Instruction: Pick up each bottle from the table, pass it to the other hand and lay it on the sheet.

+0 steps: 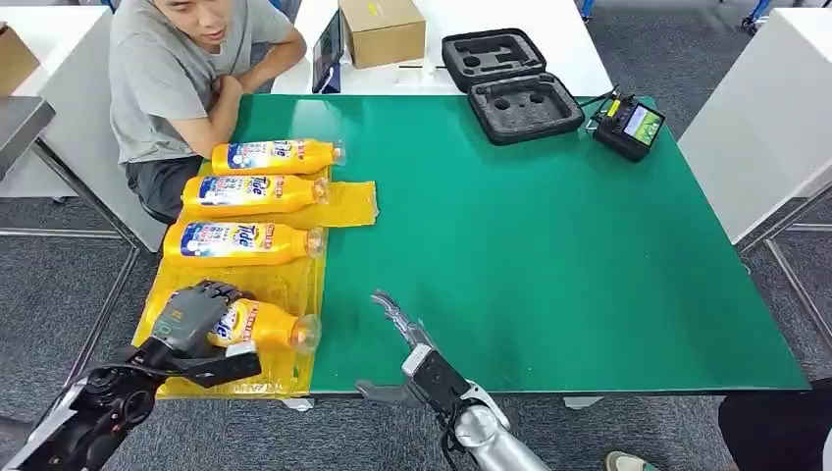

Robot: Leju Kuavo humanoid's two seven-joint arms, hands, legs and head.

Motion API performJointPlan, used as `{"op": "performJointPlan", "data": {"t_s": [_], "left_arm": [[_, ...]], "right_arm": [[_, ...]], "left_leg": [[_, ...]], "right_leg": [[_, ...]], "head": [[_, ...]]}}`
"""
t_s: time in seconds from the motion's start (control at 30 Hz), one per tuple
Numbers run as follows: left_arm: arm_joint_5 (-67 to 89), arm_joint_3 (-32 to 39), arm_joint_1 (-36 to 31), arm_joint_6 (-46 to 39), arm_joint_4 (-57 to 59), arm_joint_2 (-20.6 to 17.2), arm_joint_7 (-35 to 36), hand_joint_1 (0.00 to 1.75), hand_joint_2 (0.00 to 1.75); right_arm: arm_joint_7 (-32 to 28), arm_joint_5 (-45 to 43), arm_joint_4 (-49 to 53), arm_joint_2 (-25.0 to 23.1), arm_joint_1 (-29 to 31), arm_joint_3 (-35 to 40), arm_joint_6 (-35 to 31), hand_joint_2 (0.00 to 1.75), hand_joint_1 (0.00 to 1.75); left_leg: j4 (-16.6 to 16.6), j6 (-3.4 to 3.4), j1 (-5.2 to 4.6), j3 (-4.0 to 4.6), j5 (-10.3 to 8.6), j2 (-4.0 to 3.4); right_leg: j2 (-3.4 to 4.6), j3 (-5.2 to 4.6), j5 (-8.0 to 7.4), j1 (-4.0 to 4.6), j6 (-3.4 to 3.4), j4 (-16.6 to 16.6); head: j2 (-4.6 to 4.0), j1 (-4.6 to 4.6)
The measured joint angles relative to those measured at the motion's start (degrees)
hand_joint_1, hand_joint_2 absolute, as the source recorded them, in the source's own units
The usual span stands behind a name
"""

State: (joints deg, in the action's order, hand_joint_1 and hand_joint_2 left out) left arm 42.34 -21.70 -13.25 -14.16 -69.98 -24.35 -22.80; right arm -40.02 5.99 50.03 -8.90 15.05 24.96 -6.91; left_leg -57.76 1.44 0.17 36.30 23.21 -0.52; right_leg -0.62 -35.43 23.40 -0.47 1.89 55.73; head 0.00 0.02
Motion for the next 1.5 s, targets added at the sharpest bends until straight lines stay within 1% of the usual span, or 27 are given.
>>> {"op": "performJointPlan", "data": {"t_s": [0.1,0.17,0.23,0.3,0.43,0.53,0.63,0.9,1.33,1.5], "left_arm": [[0.4,-0.5,0.0,-0.7,0.8,0.8,0.0,1.75,1.75],[2.2,-0.9,-0.3,-3.1,2.1,1.8,0.2,1.75,1.75],[3.8,-1.2,-1.2,-7.0,5.0,3.5,0.1,1.75,1.75],[4.9,-1.4,-3.3,-10.0,8.6,6.2,-0.2,1.75,1.75],[7.8,-2.2,-7.5,-16.4,17.0,11.0,0.1,1.75,1.75],[8.3,-2.5,-9.8,-17.6,21.4,13.6,0.4,1.75,1.75],[8.4,-2.5,-11.2,-18.0,23.8,15.0,0.4,1.75,1.75],[8.5,-2.5,-12.7,-18.1,26.4,16.5,0.4,1.75,1.75],[8.5,-2.5,-13.1,-18.2,27.4,17.1,0.4,1.75,1.75],[9.5,-2.5,-13.8,-20.6,29.5,17.9,1.2,1.75,1.75]], "right_arm": [[0.0,0.0,0.0,0.0,0.0,0.0,0.0,1.75,0.0],[0.0,0.0,0.0,0.0,0.1,0.0,-0.2,1.75,0.0],[0.0,-0.2,-0.2,0.0,0.3,0.0,-0.3,1.75,0.0],[0.0,-0.3,-0.3,0.0,0.3,0.0,-0.7,1.75,0.0],[0.0,-0.8,-0.8,-0.1,0.3,0.0,-1.2,1.75,0.0],[0.0,-0.9,-1.3,-0.1,0.3,0.0,-1.4,1.75,0.0],[0.0,-0.9,-1.6,-0.1,0.3,0.0,-1.4,1.75,0.0],[0.0,-0.9,-2.1,-0.1,0.2,0.0,-1.4,1.75,0.0],[0.0,-0.9,-2.3,-0.1,0.2,0.0,-1.4,1.75,0.0],[0.0,-0.9,-2.5,-0.1,-0.4,-0.2,-1.7,1.75,0.0]], "left_leg": [[0.0,-0.01,0.0,-0.01,0.0,0.0],[0.0,-0.01,0.01,-0.02,0.0,-0.01],[0.0,0.0,0.0,-0.02,-0.01,0.01],[0.0,0.02,-0.01,-0.01,-0.03,0.14],[0.0,0.03,-0.05,-0.02,-0.04,0.15],[0.0,0.03,-0.07,-0.04,-0.04,0.13],[0.0,0.03,-0.07,-0.04,-0.04,0.13],[0.0,0.03,-0.04,-0.04,-0.03,0.12],[0.0,0.03,-0.06,-0.08,-0.04,0.12],[0.0,0.03,-0.05,-0.1,-0.04,0.13]], "right_leg": [[-0.01,0.0,0.0,0.0,0.0,0.0],[-0.01,-0.01,0.0,0.01,0.0,0.0],[-0.03,-0.01,0.0,0.0,0.0,0.0],[-0.19,0.07,0.0,-0.01,0.0,0.0],[-0.19,0.11,-0.02,-0.06,0.03,0.0],[-0.18,0.11,-0.03,-0.09,0.03,0.0],[-0.19,0.11,-0.02,-0.08,0.03,0.0],[-0.19,0.11,-0.01,-0.05,0.02,0.0],[-0.19,0.15,-0.01,-0.07,0.02,0.0],[-0.19,0.15,-0.01,-0.07,0.02,0.0]], "head": [[0.0,0.0],[0.0,-0.02],[0.0,0.0],[0.0,0.0],[0.0,0.0],[0.0,0.0],[0.0,0.0],[0.0,-0.02],[0.0,-0.02],[0.0,-0.02]]}}
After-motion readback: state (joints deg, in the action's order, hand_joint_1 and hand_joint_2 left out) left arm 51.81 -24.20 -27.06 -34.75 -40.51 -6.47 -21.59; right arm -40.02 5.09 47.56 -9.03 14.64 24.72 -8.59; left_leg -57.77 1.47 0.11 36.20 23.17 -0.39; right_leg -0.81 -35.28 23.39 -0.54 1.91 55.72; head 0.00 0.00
